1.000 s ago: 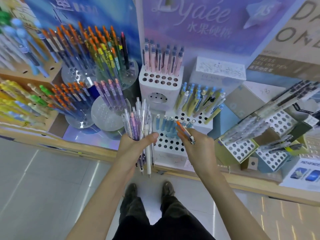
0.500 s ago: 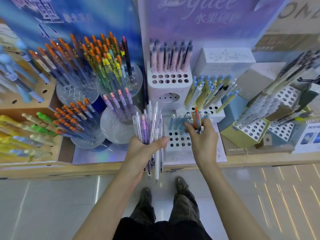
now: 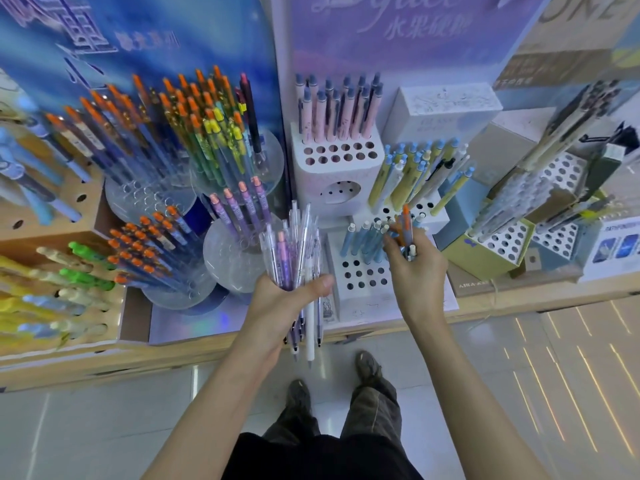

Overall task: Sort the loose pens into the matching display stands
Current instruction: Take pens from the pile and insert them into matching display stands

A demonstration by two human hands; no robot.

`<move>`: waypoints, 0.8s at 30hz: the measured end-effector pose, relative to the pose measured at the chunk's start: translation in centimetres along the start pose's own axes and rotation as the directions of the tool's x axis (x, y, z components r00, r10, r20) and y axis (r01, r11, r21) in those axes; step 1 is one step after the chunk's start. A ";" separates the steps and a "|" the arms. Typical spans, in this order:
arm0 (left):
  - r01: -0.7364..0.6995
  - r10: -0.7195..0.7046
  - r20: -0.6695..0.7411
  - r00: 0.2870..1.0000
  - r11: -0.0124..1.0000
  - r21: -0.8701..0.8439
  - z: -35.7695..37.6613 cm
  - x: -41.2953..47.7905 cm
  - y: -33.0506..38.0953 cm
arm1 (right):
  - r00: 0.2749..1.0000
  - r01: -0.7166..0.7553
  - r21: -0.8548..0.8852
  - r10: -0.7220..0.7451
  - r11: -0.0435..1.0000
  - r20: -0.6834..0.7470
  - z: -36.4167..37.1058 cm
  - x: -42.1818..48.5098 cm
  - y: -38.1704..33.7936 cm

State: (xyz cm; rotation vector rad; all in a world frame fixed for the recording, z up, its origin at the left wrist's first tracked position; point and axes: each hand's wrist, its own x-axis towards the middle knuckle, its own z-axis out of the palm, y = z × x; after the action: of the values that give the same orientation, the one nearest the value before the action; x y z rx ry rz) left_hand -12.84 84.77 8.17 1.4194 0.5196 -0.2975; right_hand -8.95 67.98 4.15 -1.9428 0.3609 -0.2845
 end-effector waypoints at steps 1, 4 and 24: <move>0.006 -0.006 -0.012 1.000 1.000 0.000 -0.1 0.0 0.0 | 1.000 0.013 -0.027 -0.013 1.000 -0.001 0.0 0.0 0.1; 0.011 -0.011 -0.004 1.000 1.000 0.013 -0.5 0.1 -0.1 | 1.000 0.029 -0.085 -0.028 0.996 0.006 0.1 -0.1 0.0; 0.013 -0.014 -0.036 0.999 1.000 -0.027 -2.8 -0.8 -1.1 | 0.925 -0.356 0.512 0.218 0.782 0.311 2.1 -3.7 -3.3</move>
State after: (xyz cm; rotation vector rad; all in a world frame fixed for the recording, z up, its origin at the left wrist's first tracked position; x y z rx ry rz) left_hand -14.53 87.27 7.44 1.3980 0.5613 -0.2747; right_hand -11.19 72.38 6.22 -1.2915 0.3639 0.0496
